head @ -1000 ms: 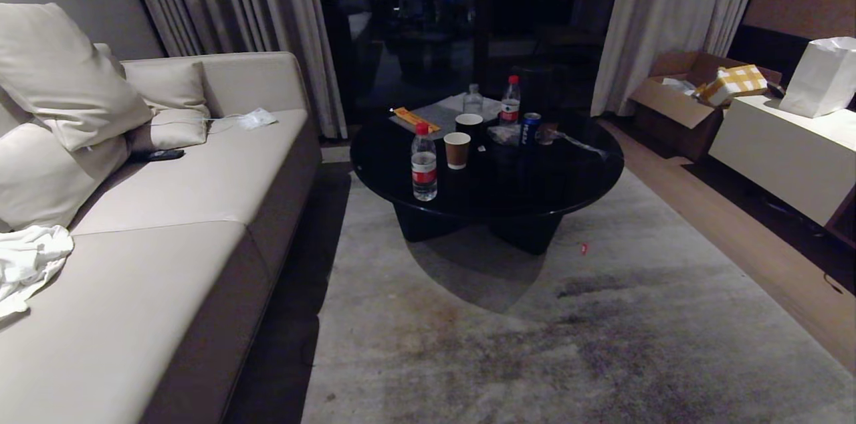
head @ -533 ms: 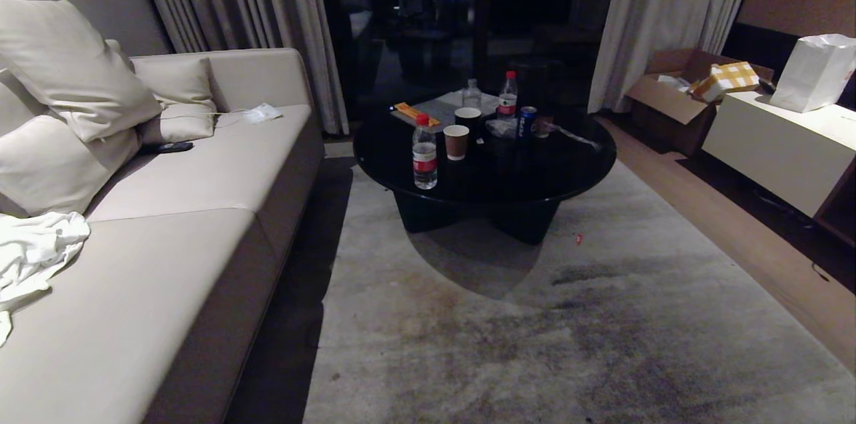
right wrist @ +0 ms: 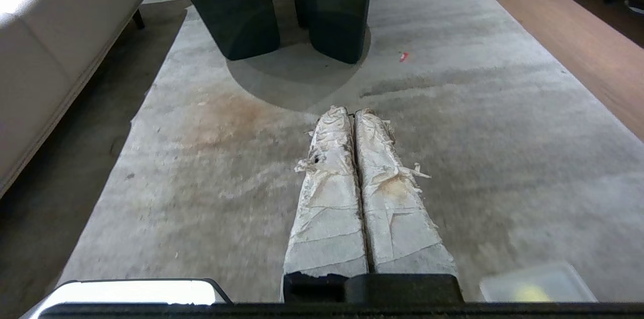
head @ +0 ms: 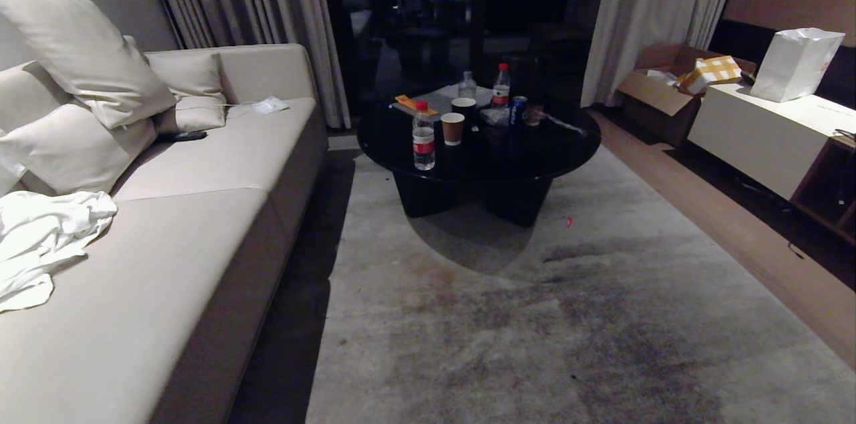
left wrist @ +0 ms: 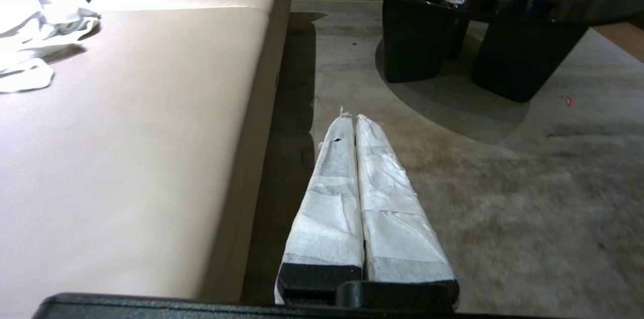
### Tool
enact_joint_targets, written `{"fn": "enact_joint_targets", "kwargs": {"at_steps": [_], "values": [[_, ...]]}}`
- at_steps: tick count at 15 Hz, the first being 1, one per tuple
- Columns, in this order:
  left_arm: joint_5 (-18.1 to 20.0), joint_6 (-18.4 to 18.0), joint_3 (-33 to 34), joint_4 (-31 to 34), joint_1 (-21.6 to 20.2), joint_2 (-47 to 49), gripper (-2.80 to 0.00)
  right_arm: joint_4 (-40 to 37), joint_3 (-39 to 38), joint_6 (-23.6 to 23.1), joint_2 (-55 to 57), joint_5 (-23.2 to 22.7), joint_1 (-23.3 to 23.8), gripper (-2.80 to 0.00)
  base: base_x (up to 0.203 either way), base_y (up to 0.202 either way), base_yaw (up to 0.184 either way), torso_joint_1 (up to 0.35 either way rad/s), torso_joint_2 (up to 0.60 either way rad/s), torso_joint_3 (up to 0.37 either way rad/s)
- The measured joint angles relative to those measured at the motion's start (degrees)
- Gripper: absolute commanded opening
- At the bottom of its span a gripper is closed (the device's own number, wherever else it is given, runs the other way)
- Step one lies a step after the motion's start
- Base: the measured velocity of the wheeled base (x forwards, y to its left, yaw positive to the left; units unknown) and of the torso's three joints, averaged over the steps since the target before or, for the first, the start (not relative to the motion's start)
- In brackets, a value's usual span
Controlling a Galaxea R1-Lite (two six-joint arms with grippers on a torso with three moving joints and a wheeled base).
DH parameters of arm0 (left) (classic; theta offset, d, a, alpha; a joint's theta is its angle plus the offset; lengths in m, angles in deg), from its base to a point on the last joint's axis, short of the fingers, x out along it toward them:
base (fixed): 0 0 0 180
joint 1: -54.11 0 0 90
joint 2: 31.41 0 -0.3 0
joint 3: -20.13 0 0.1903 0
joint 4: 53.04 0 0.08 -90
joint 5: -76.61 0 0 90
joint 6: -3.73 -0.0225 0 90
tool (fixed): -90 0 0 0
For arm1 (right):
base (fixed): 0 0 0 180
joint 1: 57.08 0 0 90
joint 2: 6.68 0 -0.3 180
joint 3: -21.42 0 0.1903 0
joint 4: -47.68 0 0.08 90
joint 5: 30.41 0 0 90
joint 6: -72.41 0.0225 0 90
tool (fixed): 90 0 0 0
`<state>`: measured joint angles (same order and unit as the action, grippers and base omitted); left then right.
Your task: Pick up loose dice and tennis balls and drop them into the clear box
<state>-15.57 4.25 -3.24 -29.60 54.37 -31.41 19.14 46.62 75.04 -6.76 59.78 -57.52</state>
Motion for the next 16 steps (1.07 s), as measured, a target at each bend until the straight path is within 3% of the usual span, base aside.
{"fn": "enact_joint_targets", "kwargs": {"at_steps": [16], "values": [[0.0, -0.3, 0.0, 0.0, 0.0, 0.0, -2.80, 0.0, 0.0, 0.2, 0.0, 0.0, 0.0, -2.80, -0.183, 0.000, 0.000, 0.002, 0.00, 0.003]]}}
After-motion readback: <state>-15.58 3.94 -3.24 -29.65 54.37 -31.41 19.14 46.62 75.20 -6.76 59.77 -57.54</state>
